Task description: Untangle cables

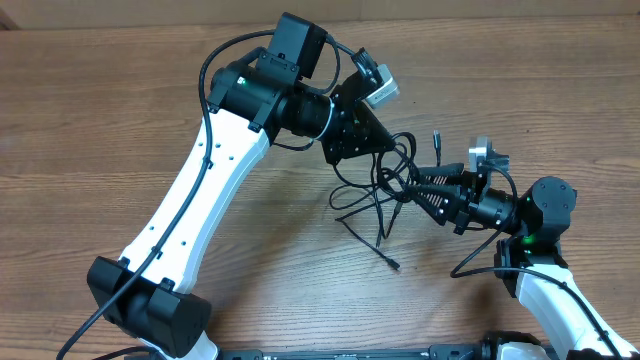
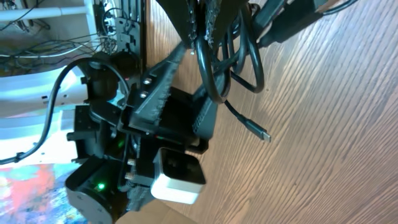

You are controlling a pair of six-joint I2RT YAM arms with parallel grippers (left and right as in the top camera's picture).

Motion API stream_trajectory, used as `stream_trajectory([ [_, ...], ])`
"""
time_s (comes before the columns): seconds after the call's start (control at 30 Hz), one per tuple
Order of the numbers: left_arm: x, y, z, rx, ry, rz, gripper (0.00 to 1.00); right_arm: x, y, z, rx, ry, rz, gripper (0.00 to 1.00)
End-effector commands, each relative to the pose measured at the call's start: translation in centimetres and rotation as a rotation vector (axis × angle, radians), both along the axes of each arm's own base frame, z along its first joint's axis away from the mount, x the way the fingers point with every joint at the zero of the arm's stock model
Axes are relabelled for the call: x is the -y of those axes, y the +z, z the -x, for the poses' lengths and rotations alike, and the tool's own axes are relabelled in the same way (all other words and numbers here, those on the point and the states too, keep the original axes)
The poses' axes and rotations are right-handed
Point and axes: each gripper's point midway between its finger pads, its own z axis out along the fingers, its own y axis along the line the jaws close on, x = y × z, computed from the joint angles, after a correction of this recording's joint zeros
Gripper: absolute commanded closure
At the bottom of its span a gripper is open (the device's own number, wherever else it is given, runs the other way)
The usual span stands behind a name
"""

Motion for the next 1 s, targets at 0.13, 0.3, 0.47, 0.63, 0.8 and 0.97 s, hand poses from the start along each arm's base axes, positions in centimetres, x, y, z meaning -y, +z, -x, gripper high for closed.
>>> stream_trajectory([
  [0.13, 0.3, 1.0, 0.5, -0.009, -0.038, 0.059, 0.96, 0.0, 0.6, -0.4, 0.028, -0.002, 0.005, 0.80],
  [0.3, 0.5, 1.0, 0.6, -0.007, -0.042, 0.058, 0.96, 0.0, 0.6, -0.4, 0.027, -0.002, 0.005, 0.94],
  [0.47, 0.5, 1.0, 0.4, 0.003, -0.039, 0.055, 0.95, -0.2, 0.6, -0.1, 0.017, 0.014, 0.000, 0.96],
  [0.63, 0.1, 0.1, -1.3, 0.004, 0.063, -0.016, 0.96, -0.5, 0.7, 0.9, -0.013, 0.078, -0.015, 0.96],
  [0.8, -1.4, -1.8, -4.6, -0.007, 0.293, -0.164, 0.96, -1.0, 1.9, 2.8, 0.021, 0.188, -0.020, 0.96],
  [0.97, -3.6, -3.3, -6.9, -0.041, 0.514, -0.283, 0.96, -1.2, 3.9, 4.1, 0.104, 0.236, -0.014, 0.96],
])
